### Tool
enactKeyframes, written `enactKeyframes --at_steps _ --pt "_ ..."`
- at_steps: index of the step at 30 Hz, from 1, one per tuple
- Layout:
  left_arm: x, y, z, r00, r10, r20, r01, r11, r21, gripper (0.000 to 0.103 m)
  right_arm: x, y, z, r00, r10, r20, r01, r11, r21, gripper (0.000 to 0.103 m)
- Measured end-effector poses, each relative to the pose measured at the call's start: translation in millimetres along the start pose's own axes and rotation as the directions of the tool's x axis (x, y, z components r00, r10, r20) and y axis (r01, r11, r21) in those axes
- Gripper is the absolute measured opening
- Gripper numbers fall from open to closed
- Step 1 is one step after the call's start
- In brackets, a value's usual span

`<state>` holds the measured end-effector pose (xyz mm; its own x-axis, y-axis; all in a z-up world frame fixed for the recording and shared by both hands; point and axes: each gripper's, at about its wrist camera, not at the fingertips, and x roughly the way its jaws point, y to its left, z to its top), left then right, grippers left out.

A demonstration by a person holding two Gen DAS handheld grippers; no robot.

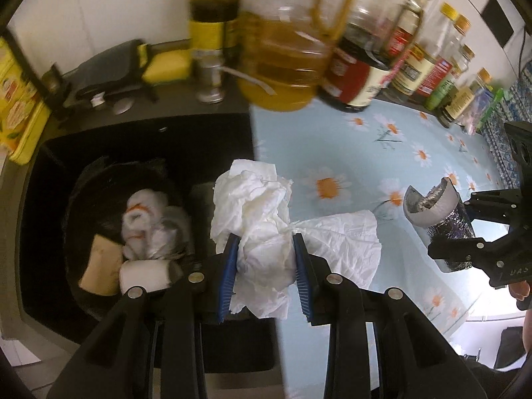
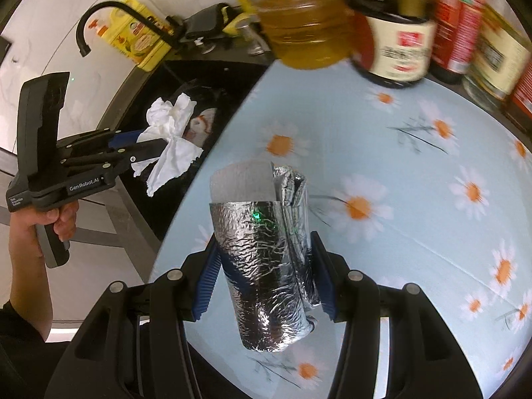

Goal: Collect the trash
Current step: 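Carry the white tissue and foil roll over the trash bin, then open both tools to drop the tissue and foil roll into the bin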

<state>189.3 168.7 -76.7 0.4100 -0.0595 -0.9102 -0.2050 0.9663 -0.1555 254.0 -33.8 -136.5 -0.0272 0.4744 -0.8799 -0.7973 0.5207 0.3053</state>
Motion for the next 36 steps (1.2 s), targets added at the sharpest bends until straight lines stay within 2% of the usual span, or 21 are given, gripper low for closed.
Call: enactKeyframes --at_steps 19,27,36 --pt "0 157 -36 1.0 -0.002 -0.03 -0.001 0.995 -0.098 0.031 86 119 85 0.999 0.02 -0.044 -0.023 0.998 -0.065 0.052" --pt "6 197 -42 0.999 -0.02 -0.04 0.014 0.989 -0.145 0.031 109 157 129 0.998 0.026 -0.065 -0.032 0.995 -0.095 0.052" --pt "18 224 -46 0.998 -0.035 -0.06 0.022 0.98 -0.199 0.031 125 186 180 0.993 0.029 -0.114 -0.045 0.989 -0.138 0.052"
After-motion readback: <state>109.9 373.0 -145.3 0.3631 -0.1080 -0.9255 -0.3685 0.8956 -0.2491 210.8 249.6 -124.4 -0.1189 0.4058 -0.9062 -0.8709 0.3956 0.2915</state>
